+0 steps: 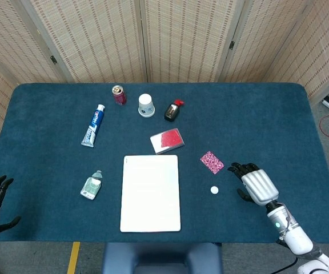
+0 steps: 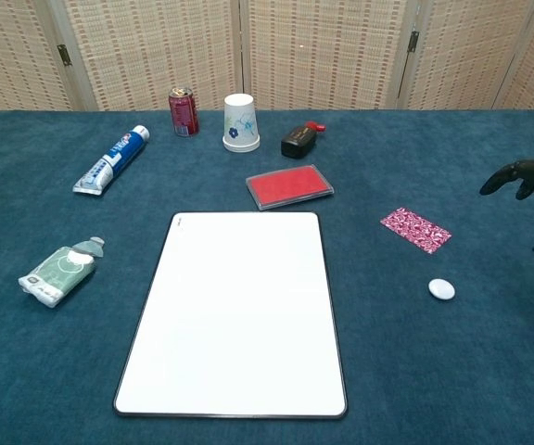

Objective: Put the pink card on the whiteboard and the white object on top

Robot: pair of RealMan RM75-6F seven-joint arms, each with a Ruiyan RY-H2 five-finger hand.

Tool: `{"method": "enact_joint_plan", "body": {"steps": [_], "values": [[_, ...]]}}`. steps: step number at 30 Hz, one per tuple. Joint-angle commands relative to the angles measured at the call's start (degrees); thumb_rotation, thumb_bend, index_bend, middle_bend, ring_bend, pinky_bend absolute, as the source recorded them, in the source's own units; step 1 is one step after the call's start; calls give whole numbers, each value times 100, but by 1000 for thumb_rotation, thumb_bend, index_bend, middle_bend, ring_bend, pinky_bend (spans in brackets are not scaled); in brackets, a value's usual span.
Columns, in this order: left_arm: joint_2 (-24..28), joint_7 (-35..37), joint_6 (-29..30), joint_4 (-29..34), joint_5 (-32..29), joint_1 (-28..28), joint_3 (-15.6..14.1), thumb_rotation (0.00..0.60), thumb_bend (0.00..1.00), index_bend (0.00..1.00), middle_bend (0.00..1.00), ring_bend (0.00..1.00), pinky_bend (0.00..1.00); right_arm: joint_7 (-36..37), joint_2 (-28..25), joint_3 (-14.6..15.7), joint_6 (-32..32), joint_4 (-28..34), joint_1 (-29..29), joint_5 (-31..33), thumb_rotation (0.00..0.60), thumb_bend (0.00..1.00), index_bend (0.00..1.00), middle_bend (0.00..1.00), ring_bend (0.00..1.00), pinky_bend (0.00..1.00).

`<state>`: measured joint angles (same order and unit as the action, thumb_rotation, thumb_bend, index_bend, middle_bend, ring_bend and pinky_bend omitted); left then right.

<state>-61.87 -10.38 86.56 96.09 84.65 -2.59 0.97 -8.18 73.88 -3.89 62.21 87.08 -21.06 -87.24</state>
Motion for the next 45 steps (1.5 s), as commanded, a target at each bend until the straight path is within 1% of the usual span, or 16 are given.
{"method": "enact_joint_plan", "body": {"steps": [1,10,15,17,20,23,26,30,34,37,41,45], "values": [[-3,-6,-9,14,16,-9,2,600,151,146,104,114,0,-4,180,-128,-226,-249,-171,278,600,391,202,195,245,218],[-3,-36,-16,49,30,0,-9,600,150,146,104,115,0,-110,526,-369,-889,-803,-767,666,600,390,202,189,230,218],[11,-24,10,70,25,37,-26,600,150,148,104,116,0,-247,654,-400,-1398,-1130,-1190,742,600,390,201,175,208,215],[20,-13,8,75,10,55,-37,600,150,152,104,116,0,-314,687,-383,-1613,-1248,-1364,747,600,384,184,158,186,207],[38,5,-11,103,-18,75,-54,600,151,167,104,117,0,-371,720,-350,-1886,-1372,-1580,756,600,368,105,90,93,149],[60,8,-23,134,-22,87,-69,600,150,175,104,117,0,-388,769,-323,-2060,-1526,-1755,746,600,367,88,54,53,102],[73,8,-25,149,-40,99,-71,600,150,175,104,117,0,-352,823,-289,-2235,-1678,-1917,734,600,368,71,45,47,86],[81,-22,-32,178,-69,113,-73,600,150,186,104,118,0,-359,934,-163,-2516,-1914,-2138,660,600,367,68,44,48,62],[81,-37,-49,195,-101,125,-76,600,150,192,104,118,0,-376,1046,-53,-2722,-2124,-2295,621,600,367,68,44,48,59],[79,-42,-73,198,-137,130,-77,600,150,193,104,118,0,-381,1139,13,-2787,-2277,-2371,595,600,367,68,44,49,59],[69,-52,-104,193,-170,128,-75,600,150,200,104,118,0,-325,1254,36,-2807,-2443,-2447,602,600,327,68,44,50,59],[65,-47,-114,184,-179,129,-71,600,150,200,104,119,0,-318,1348,66,-2821,-2572,-2517,605,600,327,68,45,48,59]]}}
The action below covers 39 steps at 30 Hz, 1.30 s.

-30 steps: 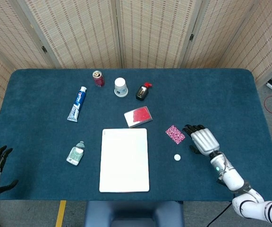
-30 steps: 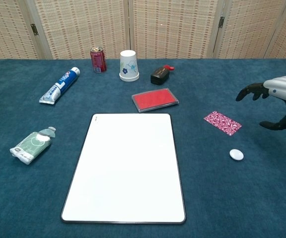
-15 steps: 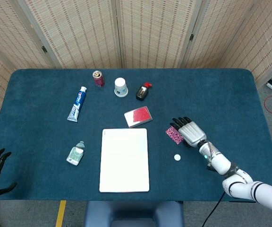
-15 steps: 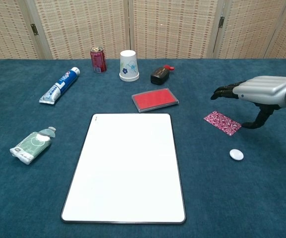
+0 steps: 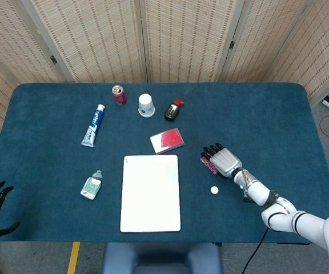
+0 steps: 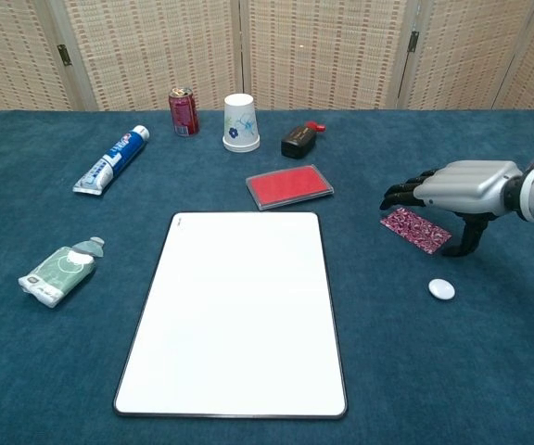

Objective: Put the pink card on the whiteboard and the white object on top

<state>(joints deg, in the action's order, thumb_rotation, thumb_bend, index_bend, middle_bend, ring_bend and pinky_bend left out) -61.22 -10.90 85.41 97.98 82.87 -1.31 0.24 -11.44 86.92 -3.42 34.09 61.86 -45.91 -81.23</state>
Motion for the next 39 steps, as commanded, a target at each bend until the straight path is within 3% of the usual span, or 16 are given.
{"method": "enact_joint_plan", "body": {"steps": [1,27,39], "values": [[-1,9,2,-8,-4,1,6,600,150,200,104,119,0,13,61,22,-11,-67,-44,12,600,327,68,47,47,60],[-21,51,-34,-53,-10,-1,13,600,150,193,104,118,0,-41,14,115,74,-91,-110,274,600,317,277,99,66,59],[42,74,6,1,21,9,25,600,150,191,104,118,0,-245,-480,-81,575,1230,-236,89,600,317,278,108,65,59]]}}
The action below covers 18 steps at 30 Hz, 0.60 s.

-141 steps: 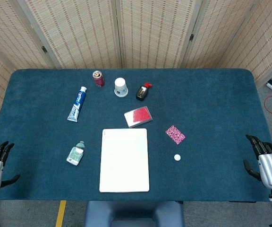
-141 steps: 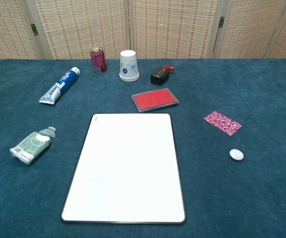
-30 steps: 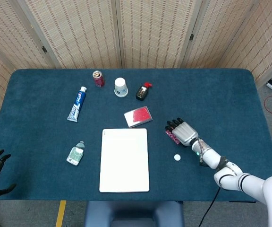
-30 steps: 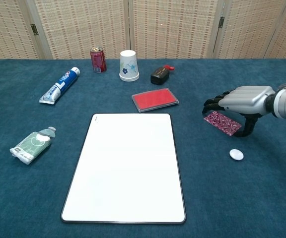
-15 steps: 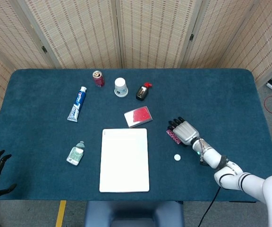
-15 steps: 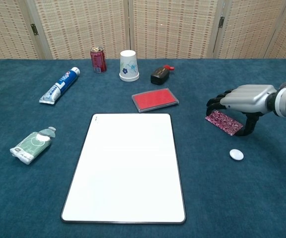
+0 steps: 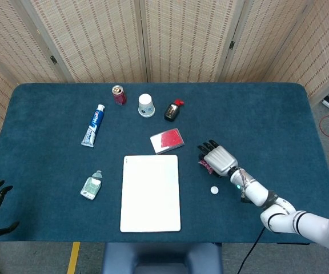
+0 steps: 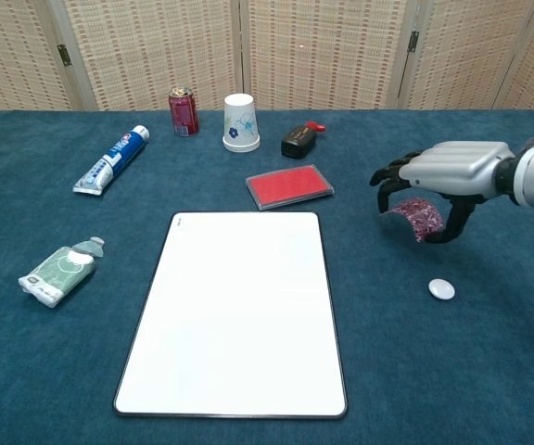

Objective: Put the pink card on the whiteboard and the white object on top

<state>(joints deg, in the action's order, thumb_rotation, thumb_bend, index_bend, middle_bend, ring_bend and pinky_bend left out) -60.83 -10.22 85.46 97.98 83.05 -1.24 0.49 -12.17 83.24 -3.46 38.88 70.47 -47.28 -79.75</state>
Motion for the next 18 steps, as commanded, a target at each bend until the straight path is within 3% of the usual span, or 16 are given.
{"method": "enact_joint_plan", "body": {"steps": [1,7,18], "values": [[3,10,2,2,6,2,-1,600,150,190,104,118,0,-232,-97,-94,91,456,-137,-61,600,317,278,108,65,59],[13,56,6,-22,25,14,-15,600,151,190,104,118,0,-666,252,-211,-94,782,-459,58,600,317,278,108,63,59],[33,208,65,-126,-3,94,-32,600,150,190,104,118,0,-1347,979,-342,-403,554,-926,627,600,316,229,101,56,48]]}}
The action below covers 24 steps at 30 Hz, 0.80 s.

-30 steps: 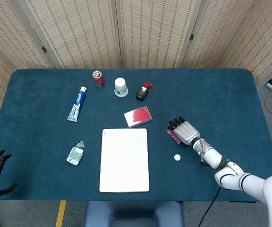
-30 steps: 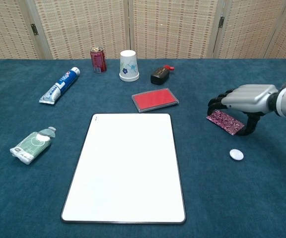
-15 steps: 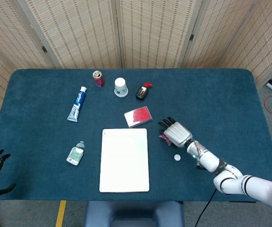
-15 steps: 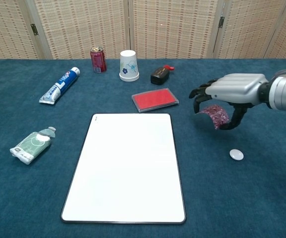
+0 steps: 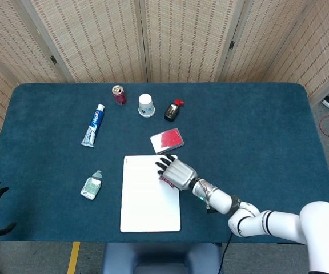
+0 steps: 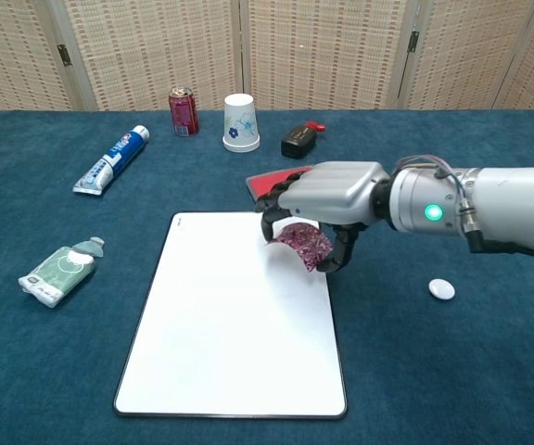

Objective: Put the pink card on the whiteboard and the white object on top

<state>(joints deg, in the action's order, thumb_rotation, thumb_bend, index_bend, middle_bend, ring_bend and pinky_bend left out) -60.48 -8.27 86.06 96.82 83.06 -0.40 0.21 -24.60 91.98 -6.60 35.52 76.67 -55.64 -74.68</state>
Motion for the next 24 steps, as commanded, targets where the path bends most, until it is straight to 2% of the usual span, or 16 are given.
{"method": "enact_joint_plan", "body": {"steps": [1,5,12,15,20,24], "values": [[-4,23,9,-17,-4,15,-6,600,150,190,104,118,0,-142,129,-33,-77,-74,-117,164,600,317,205,98,59,40],[-14,55,12,-52,-13,29,-6,600,151,190,104,118,0,-257,194,-61,-73,-73,-204,326,600,317,105,92,69,34],[-29,86,-3,-88,-8,30,-5,600,150,190,104,118,0,-391,182,-26,-11,29,-287,498,600,317,58,91,70,34],[-24,119,12,-101,1,32,5,600,150,190,104,118,0,-341,-50,26,212,316,-162,460,600,317,56,91,71,34],[-33,160,-8,-130,15,13,19,600,150,190,104,118,0,-259,-794,245,853,1051,293,249,600,317,58,92,65,34],[-60,160,-19,-118,78,-18,20,600,151,190,104,118,0,-154,-1368,469,1416,1525,730,20,600,317,103,100,68,34]]}}
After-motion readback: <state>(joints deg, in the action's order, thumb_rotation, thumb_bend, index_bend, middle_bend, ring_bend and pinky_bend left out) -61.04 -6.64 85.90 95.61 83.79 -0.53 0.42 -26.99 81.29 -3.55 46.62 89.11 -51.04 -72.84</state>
